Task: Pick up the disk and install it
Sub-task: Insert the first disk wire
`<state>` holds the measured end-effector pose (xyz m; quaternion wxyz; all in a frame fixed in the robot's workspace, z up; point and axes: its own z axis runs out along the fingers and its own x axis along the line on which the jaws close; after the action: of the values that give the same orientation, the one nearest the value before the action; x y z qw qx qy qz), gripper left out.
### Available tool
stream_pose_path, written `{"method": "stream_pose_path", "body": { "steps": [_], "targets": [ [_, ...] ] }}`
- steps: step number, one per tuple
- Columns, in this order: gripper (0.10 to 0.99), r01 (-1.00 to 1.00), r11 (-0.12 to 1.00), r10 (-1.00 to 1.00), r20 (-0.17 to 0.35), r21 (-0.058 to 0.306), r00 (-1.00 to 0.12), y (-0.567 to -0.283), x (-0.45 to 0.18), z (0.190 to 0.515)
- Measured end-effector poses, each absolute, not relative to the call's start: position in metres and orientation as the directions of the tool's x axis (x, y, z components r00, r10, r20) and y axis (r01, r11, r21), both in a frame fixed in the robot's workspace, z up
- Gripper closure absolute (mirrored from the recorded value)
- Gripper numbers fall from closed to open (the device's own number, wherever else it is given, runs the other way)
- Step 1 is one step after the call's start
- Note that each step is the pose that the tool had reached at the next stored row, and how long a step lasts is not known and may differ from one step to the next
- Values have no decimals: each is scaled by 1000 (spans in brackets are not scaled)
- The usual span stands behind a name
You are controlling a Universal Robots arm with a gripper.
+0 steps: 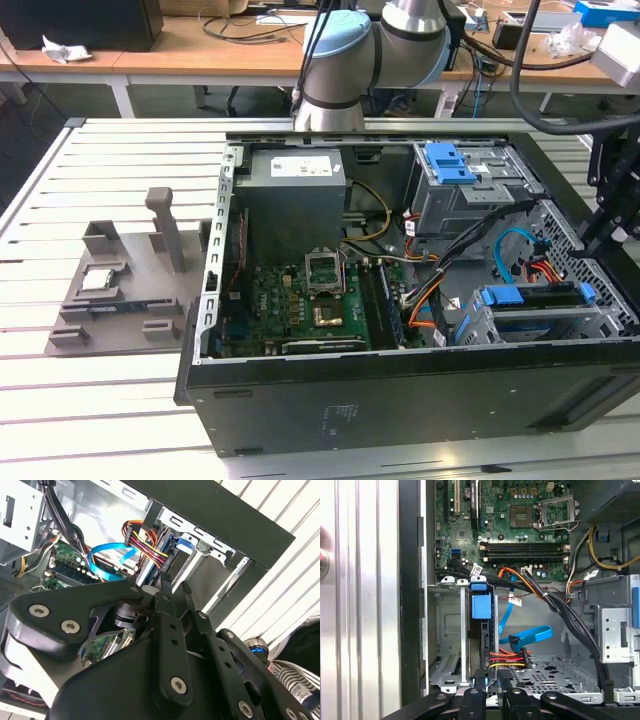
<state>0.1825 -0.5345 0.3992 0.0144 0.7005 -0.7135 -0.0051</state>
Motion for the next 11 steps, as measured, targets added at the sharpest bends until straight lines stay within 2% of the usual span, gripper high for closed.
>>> {"method": "stream_pose_path", "body": {
  "steps": [11],
  "targets": [
    [847, -999, 18, -1000, 13, 27, -18, -532, 183, 419]
  ]
}}
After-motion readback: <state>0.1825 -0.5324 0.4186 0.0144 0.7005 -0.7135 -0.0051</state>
